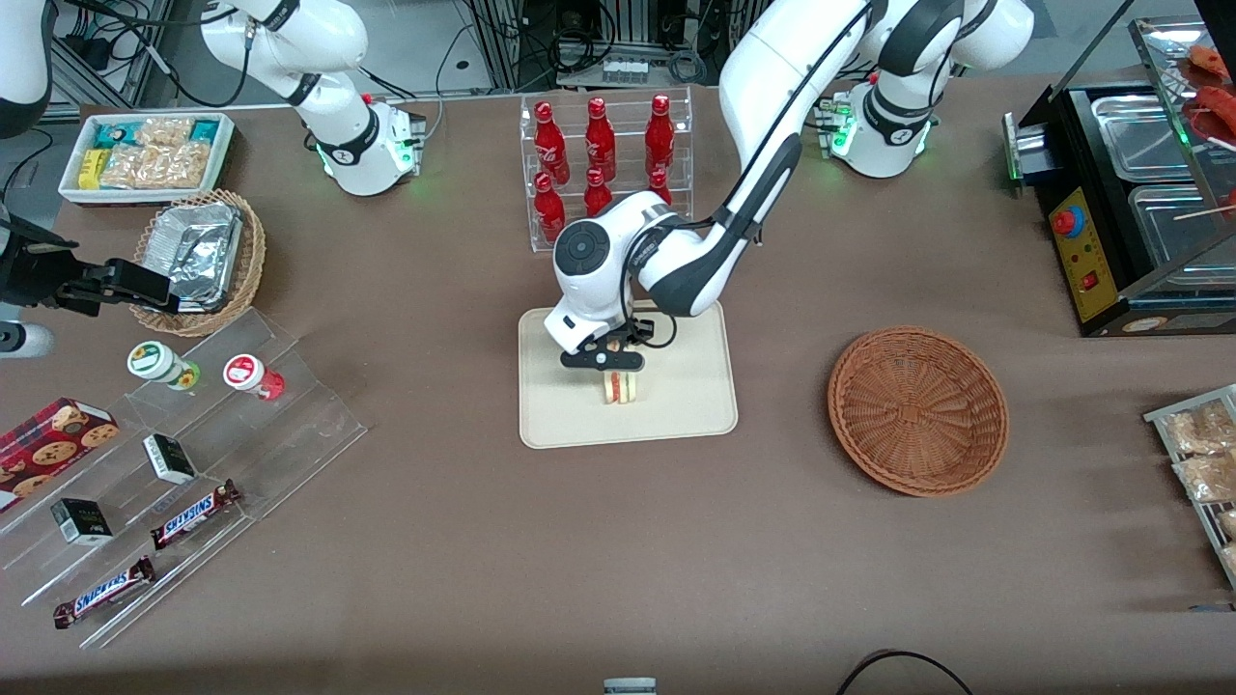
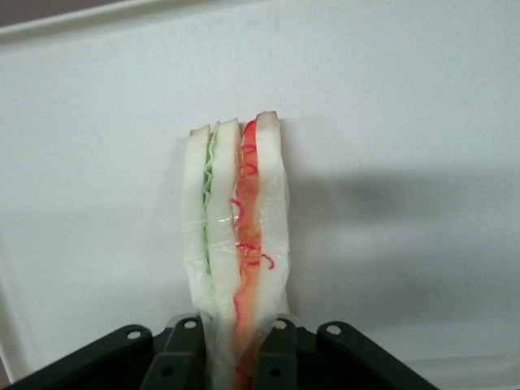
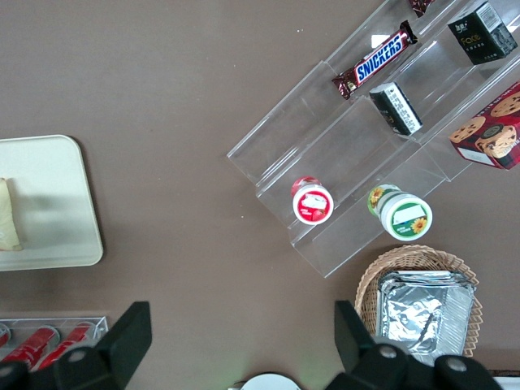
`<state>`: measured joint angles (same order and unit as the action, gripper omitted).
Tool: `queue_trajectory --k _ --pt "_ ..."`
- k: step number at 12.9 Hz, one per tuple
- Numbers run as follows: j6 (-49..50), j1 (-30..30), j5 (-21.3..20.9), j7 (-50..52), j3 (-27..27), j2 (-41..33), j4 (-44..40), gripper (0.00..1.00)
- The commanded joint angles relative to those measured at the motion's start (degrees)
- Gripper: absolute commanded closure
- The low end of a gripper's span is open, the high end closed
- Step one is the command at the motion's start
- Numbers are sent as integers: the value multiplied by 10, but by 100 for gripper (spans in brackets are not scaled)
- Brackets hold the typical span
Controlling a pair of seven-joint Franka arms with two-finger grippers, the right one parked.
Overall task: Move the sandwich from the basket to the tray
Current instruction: 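Lower the sandwich onto the tray and open the left gripper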
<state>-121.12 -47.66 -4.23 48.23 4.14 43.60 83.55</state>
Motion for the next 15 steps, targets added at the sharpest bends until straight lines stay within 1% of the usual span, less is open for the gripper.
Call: queue_trajectory --k 1,2,3,4,6,9,12,15 --pt "0 -13 -9 13 -9 14 -16 72" --pt "3 -13 -9 13 -9 13 -15 49" --pt "6 -13 -9 13 -9 12 -14 5" --pt "7 -13 -9 13 -10 10 -15 0" --pt "26 -9 -8 19 -11 -4 -20 0" --pt "84 5 -4 37 -25 -70 -20 0" --pt "126 51 2 53 -26 -147 -16 0" --pt "205 97 2 43 -26 -212 -15 0"
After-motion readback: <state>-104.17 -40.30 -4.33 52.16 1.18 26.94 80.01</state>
